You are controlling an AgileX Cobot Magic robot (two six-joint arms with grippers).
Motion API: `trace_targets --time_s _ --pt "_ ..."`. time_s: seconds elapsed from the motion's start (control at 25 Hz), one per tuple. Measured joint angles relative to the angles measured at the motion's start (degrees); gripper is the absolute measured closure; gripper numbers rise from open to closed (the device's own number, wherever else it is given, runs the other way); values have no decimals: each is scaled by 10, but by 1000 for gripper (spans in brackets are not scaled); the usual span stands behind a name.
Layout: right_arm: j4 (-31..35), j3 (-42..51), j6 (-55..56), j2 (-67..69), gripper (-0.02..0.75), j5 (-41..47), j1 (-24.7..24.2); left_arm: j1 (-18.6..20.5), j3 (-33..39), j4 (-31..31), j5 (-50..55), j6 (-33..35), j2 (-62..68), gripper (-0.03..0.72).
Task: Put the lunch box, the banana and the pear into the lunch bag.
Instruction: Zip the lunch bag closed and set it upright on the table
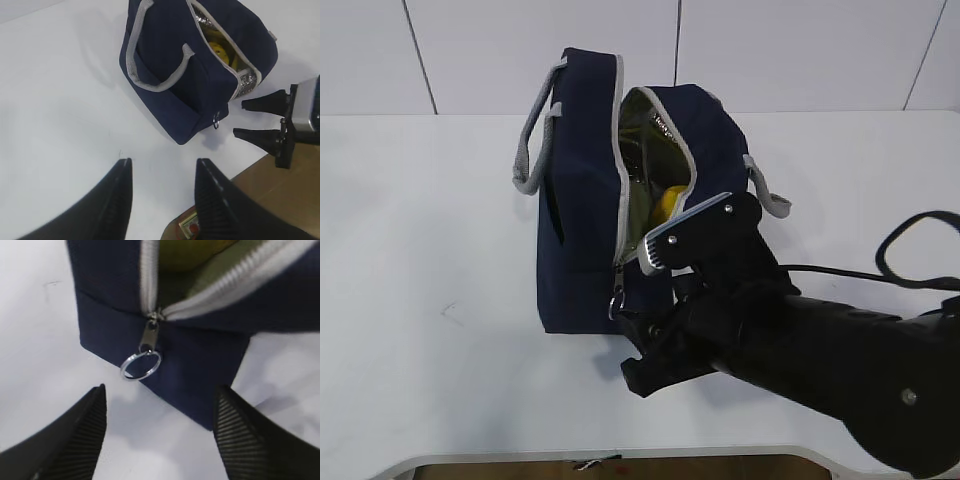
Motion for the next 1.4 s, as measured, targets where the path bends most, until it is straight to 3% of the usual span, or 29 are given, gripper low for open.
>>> trace_targets --time_s 0.24,0.44,1.08,1.4 --pt "-97 0 130 42 203 -29 0 0 0 0 0 0 0 372" --pt "-188 0 196 55 203 -117 0 0 0 0 0 0 0 372" --pt "-204 0 251 105 203 -180 0 0 0 1 0 -1 0 372" --pt "-250 0 277 122 204 -195 0 0 0 1 0 -1 0 373"
